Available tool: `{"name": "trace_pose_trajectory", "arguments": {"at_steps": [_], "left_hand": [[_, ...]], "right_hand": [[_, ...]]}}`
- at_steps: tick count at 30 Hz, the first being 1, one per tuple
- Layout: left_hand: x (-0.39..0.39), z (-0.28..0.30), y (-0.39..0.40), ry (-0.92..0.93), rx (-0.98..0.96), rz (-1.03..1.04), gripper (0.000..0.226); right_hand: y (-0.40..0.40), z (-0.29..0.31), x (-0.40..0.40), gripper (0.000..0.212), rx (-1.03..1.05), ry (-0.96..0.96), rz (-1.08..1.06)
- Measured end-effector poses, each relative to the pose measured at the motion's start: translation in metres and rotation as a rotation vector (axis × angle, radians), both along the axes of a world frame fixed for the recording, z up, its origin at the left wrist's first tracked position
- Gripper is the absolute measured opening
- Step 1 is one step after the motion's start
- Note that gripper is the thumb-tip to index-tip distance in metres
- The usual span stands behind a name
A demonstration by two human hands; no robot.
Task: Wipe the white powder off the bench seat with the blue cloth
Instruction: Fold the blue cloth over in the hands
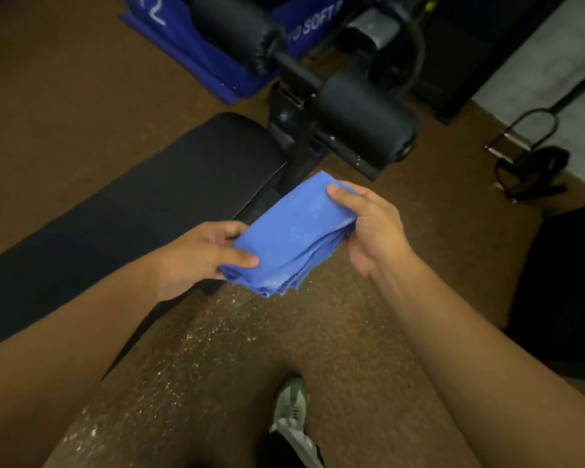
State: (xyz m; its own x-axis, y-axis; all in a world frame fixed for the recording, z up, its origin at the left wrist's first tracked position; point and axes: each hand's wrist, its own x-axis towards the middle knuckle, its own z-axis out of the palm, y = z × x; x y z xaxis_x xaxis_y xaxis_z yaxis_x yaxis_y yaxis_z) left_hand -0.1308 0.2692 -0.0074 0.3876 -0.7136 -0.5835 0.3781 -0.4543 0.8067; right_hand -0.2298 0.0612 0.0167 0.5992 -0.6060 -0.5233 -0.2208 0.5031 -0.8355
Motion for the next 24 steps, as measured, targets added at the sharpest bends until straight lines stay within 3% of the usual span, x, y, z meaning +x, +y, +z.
{"name": "trace_pose_trajectory", "arguments": {"at_steps": [3,5,8,11,13,15,20,24], "left_hand": [[0.019,0.005,-0.032,0.042,-0.106,0.287,0.069],[0.031,0.016,-0.065,0.034,-0.171,0.474,0.048],[0.049,0.028,-0.120,-0.182,-0.180,0.588,0.027],[0.067,0.038,-0.169,-0.645,-0.180,0.491,0.027],[0.082,0.046,-0.199,-0.846,-0.209,0.363,0.025],[0.101,0.054,-0.224,-0.904,-0.258,0.240,0.028],[0.137,0.057,-0.264,-0.753,-0.193,-0.008,0.053],[0.148,0.041,-0.281,-0.908,-0.146,-0.158,0.052]], "right_hand": [[-0.042,0.007,-0.005,0.019,-0.091,0.030,0.018],[-0.064,0.014,-0.006,0.027,-0.197,-0.009,0.059],[-0.091,0.021,-0.001,0.028,-0.427,-0.044,0.153],[-0.115,0.025,0.010,0.032,-0.534,-0.010,0.161],[-0.131,0.025,0.016,0.036,-0.584,0.026,0.140],[-0.143,0.023,0.021,0.041,-0.652,0.072,0.118],[-0.162,0.014,0.034,0.058,-0.740,0.182,0.119],[-0.178,0.005,0.049,0.059,-0.833,0.322,0.151]]}}
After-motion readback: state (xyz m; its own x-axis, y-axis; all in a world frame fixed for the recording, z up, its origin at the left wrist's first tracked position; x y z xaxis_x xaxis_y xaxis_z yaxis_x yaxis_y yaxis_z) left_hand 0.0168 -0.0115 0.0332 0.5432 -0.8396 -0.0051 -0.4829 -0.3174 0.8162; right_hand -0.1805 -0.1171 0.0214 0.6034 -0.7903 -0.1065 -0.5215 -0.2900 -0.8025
